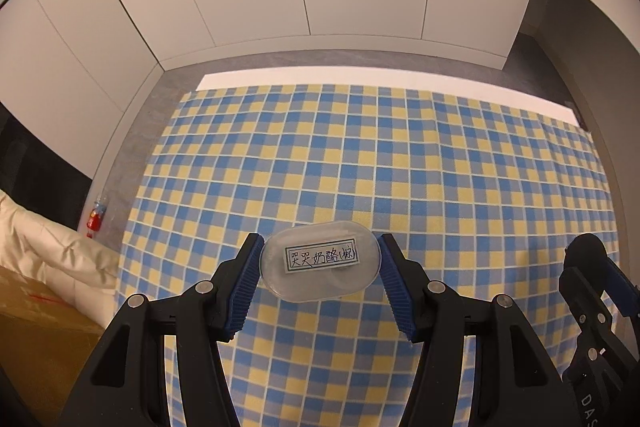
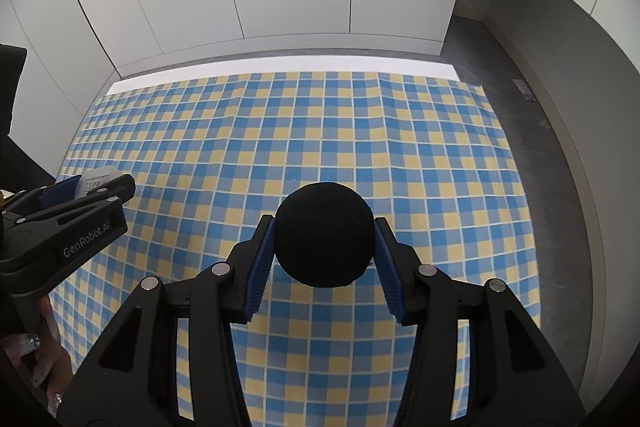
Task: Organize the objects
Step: 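Lift the clear container and black puff off the cloth with both tools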
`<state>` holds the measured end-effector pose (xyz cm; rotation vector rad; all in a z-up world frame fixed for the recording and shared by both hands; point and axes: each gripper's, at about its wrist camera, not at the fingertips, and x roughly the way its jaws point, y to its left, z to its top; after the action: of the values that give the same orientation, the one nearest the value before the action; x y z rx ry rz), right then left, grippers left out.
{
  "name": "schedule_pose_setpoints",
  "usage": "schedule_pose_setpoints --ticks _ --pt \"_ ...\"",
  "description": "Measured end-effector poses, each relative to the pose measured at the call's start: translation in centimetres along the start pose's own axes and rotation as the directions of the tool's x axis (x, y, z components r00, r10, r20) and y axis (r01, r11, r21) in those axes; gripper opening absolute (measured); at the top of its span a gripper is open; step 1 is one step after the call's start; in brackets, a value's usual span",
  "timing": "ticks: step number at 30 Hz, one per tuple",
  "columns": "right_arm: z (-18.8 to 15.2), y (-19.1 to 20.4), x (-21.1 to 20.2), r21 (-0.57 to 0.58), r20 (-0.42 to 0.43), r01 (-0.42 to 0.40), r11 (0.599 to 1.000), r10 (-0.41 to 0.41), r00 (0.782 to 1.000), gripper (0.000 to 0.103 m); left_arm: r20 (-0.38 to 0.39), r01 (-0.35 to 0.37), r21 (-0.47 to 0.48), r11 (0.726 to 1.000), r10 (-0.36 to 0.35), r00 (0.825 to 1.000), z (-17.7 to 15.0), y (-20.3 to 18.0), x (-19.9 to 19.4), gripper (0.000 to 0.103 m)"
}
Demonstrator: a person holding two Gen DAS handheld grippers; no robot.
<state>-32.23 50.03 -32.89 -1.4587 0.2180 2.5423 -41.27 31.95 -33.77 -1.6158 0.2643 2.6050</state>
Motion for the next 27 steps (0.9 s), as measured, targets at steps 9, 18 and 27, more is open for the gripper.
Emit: schedule_pose_setpoints --ticks 9,18,27 --pt "1.5 0.9 -4.7 -0.015 0.045 0.011 1.0 -0.01 0.999 0.05 0.051 0.007 -0.016 1.0 -0.007 0.999 1.4 1.0 -4.9 0.058" --pt "3.4 1.6 -8.9 -0.02 0.098 -0.002 1.0 0.004 0.995 0.05 0.11 0.021 -0.016 1.0 -0.019 0.994 2.6 0.5 -11.0 0.058" --pt "5.2 2.0 -13.3 -0.036 0.129 0.006 0.999 -0.001 0.992 0.05 0.145 0.026 -0.033 0.999 -0.021 0.989 3.7 1.5 -15.6 0.058"
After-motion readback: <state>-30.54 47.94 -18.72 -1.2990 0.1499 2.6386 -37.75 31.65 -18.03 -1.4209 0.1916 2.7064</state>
